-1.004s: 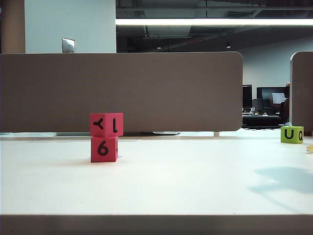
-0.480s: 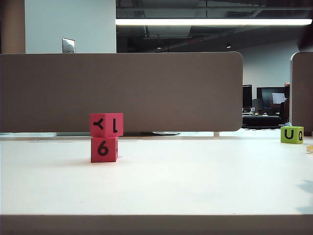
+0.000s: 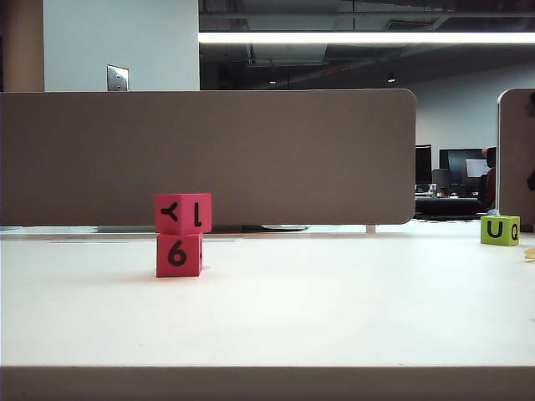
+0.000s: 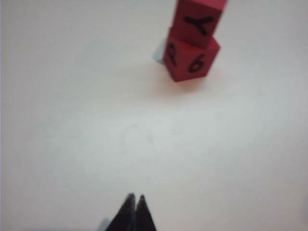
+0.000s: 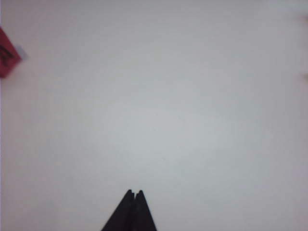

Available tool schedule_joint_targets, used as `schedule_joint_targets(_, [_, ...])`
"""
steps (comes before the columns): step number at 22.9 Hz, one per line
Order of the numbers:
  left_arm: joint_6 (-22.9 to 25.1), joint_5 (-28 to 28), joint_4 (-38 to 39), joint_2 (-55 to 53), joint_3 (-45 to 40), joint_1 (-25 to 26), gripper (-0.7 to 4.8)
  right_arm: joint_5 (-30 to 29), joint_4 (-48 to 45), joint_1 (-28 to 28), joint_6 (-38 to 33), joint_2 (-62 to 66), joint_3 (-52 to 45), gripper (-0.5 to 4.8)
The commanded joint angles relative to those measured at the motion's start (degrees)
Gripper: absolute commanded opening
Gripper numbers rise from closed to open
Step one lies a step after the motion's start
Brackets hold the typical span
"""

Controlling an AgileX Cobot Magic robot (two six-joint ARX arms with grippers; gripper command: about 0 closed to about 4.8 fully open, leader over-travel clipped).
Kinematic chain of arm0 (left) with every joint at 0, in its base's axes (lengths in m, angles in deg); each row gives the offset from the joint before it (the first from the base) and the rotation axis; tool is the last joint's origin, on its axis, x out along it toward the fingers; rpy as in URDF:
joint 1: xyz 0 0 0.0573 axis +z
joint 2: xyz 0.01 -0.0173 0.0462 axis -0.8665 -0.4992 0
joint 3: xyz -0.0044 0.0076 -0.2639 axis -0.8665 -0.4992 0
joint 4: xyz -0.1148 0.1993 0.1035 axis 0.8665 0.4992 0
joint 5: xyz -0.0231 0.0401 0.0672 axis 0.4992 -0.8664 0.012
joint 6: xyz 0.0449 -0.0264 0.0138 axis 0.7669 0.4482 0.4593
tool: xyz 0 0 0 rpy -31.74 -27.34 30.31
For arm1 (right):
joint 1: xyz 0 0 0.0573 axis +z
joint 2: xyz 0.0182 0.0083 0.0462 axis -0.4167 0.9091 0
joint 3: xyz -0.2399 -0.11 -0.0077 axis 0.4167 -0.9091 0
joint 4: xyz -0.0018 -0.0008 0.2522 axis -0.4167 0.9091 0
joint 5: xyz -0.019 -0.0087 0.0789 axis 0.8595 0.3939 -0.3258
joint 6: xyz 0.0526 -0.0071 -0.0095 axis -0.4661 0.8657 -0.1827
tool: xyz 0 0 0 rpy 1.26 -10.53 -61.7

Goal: Stack the letter block on the right onto the letter block on the left.

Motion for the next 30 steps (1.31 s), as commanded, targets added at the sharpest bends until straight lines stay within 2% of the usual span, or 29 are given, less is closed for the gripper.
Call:
schedule_joint_targets(1, [0.44, 1.77, -5.27, 1.07, -2.6, 0.04, -0.05, -3.58, -5.2, 0.04, -0.15, -8.96, -3.19, -0.01])
schedule_joint_targets(10, [0.61, 1.33, -9.75, 13.68, -8.98, 0.07, -0.06, -3.26, 6.16, -0.02, 4.11, -26.95, -4.66, -0.01])
schedule_joint_targets(17, [-0.28, 1.09, -10.75, 22.53, -15.17, 0.09, -0.05, -3.61, 1.38, -0.02, 4.04, -27.47, -10.82, -0.01])
schedule_joint_targets(22, [-1.27, -2.54, -8.15, 27.78, -15.96, 0.11, -0.06, -0.96, 0.94, -0.09, 5.42, -27.47, -10.84, -0.01])
schedule_joint_targets(24, [-0.68, -4.35, -8.26, 27.78, -15.96, 0.13, -0.06, 7.74, 3.13, -0.09, 5.35, -27.45, -10.84, -0.01])
schedule_joint_targets(25, [-0.61, -5.03, -8.31, 27.78, -15.96, 0.13, -0.06, 9.6, 3.23, -0.17, 5.44, -27.47, -10.84, -0.01])
schedule_joint_targets(30, [0.26, -5.99, -9.9, 27.8, -15.96, 0.13, -0.05, 10.51, 2.91, -2.27, 5.81, -27.47, -10.84, -0.01])
